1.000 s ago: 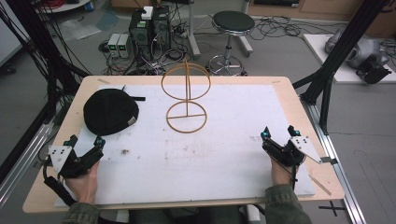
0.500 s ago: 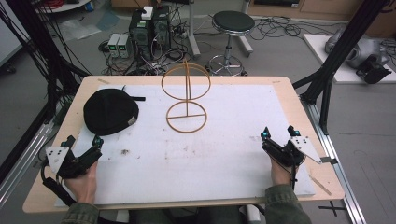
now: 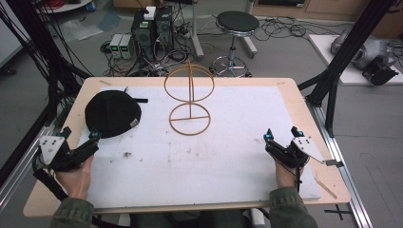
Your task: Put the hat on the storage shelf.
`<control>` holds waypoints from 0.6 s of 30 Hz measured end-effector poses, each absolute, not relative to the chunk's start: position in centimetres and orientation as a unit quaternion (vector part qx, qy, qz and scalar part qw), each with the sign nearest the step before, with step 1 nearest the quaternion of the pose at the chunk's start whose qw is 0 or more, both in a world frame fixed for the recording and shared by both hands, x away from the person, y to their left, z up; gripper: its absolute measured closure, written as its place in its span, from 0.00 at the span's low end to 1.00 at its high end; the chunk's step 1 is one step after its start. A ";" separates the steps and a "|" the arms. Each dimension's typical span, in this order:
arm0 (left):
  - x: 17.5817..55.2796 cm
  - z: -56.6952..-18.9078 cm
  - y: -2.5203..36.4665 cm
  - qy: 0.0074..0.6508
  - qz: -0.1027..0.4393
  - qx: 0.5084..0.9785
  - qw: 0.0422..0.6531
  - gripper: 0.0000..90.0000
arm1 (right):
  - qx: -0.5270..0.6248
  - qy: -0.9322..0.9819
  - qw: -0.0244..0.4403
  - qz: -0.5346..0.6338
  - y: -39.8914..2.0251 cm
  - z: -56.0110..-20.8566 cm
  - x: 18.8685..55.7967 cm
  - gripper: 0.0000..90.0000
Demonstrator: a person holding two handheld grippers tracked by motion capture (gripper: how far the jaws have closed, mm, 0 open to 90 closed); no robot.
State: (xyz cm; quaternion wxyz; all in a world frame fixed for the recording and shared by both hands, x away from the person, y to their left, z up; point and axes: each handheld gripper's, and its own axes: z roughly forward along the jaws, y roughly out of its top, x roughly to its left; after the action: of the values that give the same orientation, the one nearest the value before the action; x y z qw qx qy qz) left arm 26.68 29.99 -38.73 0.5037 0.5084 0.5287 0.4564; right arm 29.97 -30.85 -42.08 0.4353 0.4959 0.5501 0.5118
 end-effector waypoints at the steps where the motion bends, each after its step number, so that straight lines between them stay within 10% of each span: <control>1: 27.0 -38.2 30.1 0.527 0.454 0.512 0.505 0.17 | 0.496 0.550 0.434 0.513 -30.8 -42.1 30.0 0.12; 18: 32.7 -34.7 31.1 0.541 0.395 0.573 0.473 0.16 | 0.500 0.549 0.425 0.518 -30.7 -42.1 30.1 0.12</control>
State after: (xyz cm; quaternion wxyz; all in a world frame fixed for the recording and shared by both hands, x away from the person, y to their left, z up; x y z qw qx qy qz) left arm 32.67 31.07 -34.75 0.4731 0.5726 0.5408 0.3947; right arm 30.13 -30.68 -42.11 0.4250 0.4999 0.5492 0.5176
